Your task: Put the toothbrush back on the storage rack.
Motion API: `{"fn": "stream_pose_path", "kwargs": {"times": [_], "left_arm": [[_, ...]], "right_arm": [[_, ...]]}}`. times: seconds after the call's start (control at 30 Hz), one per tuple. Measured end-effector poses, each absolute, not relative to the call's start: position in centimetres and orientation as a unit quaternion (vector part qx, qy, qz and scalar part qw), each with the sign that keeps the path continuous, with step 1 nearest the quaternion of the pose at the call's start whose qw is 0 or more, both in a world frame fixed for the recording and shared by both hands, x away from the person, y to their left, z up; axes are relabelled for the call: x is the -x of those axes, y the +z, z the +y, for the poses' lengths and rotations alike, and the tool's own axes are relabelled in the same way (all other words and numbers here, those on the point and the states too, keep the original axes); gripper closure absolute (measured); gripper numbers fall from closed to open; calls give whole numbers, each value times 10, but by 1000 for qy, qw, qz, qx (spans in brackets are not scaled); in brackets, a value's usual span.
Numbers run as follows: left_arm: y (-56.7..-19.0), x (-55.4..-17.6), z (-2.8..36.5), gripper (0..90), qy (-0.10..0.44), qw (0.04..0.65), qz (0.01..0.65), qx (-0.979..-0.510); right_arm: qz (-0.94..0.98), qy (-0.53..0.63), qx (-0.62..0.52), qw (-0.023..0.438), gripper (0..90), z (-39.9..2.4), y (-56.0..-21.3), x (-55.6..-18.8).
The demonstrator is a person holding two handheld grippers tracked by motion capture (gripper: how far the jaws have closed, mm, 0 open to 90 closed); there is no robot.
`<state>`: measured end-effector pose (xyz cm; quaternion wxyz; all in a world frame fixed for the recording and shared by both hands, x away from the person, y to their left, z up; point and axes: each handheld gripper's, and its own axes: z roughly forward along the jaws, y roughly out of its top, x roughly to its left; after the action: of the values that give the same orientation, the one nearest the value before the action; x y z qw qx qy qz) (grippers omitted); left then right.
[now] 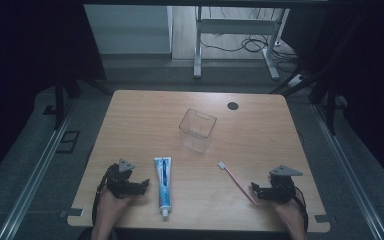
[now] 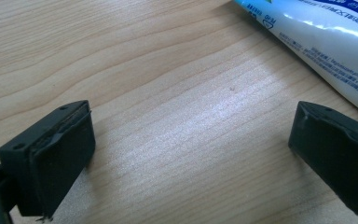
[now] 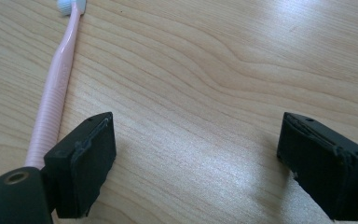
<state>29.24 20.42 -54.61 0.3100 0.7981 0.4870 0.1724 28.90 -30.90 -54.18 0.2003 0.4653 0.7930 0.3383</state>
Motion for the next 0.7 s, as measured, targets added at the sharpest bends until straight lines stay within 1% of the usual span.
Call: {"fn": "stream_pose_path", "kwargs": {"times": [0.57, 0.7], "left_arm": [[-546, -292, 205, 17, 175, 310, 490, -796], [-546, -292, 205, 17, 175, 310, 490, -796]], "right_arm": [[798, 340, -458, 197, 106, -310, -542, -289], [797, 342, -456, 197, 139, -311, -542, -289]]}}
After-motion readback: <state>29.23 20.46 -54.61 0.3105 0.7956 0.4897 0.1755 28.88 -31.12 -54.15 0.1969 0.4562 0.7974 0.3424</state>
